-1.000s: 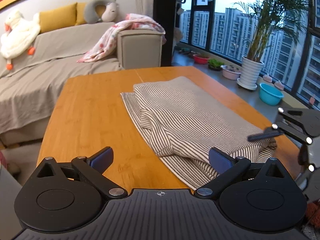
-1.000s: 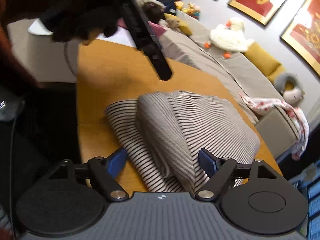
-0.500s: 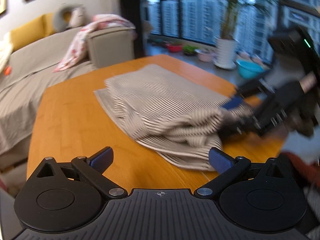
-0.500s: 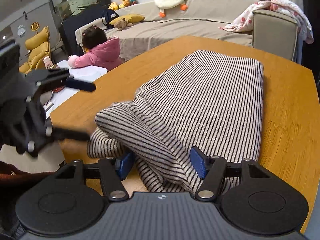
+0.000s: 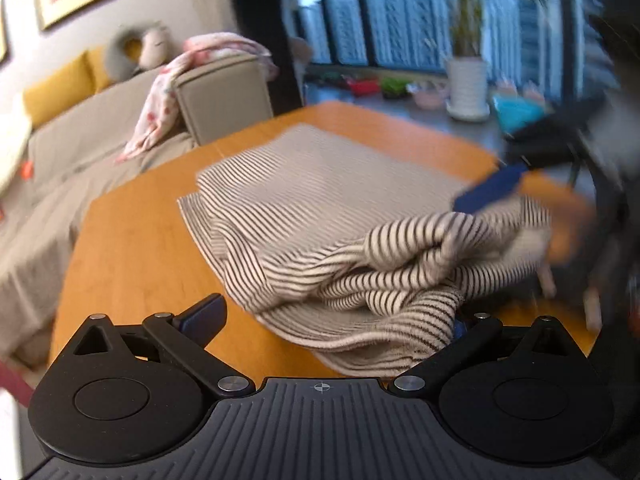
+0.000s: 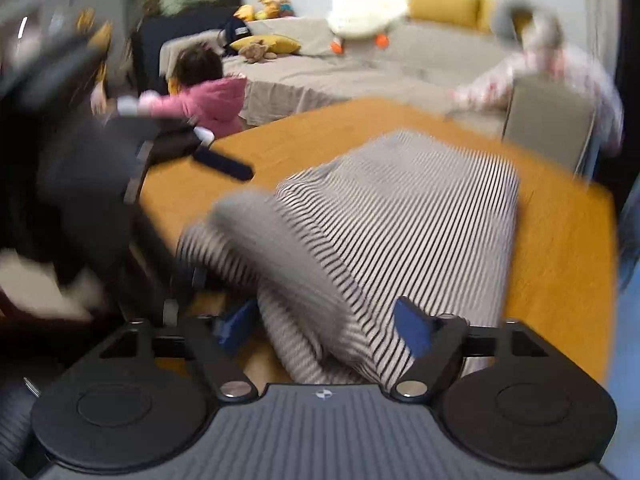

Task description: Fold clothes

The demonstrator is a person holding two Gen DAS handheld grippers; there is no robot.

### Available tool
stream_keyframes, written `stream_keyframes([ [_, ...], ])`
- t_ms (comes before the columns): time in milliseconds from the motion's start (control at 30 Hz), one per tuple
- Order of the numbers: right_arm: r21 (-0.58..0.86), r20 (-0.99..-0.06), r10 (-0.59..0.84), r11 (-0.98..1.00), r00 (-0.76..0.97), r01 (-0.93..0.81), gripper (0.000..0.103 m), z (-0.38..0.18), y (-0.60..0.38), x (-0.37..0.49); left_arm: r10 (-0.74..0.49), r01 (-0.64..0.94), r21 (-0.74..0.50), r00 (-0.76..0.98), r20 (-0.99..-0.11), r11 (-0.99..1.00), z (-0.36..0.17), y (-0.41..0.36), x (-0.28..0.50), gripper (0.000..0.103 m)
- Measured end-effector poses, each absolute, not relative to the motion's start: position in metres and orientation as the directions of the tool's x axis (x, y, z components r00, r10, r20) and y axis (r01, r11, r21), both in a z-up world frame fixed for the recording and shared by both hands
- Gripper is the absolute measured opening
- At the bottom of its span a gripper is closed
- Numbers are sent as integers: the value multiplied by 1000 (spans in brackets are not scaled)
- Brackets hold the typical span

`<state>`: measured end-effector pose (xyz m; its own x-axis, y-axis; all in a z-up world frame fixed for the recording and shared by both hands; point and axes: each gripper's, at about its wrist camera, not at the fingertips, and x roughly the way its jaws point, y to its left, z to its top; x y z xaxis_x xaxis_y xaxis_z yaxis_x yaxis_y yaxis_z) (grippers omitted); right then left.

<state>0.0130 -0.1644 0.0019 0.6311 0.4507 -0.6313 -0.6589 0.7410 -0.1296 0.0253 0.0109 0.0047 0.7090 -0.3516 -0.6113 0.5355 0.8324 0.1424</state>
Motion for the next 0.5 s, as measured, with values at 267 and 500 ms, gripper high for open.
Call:
stream_keyframes([
  [267, -554, -469, 301, 631, 830, -542, 77, -30, -140, -9, -419, 512, -27, 670, -612, 859, 11, 21, 38, 103],
  [500, -537, -497, 320, 616, 806, -576, 30, -5, -139, -2, -483, 521, -120, 648, -589, 845, 25, 44, 32, 103],
])
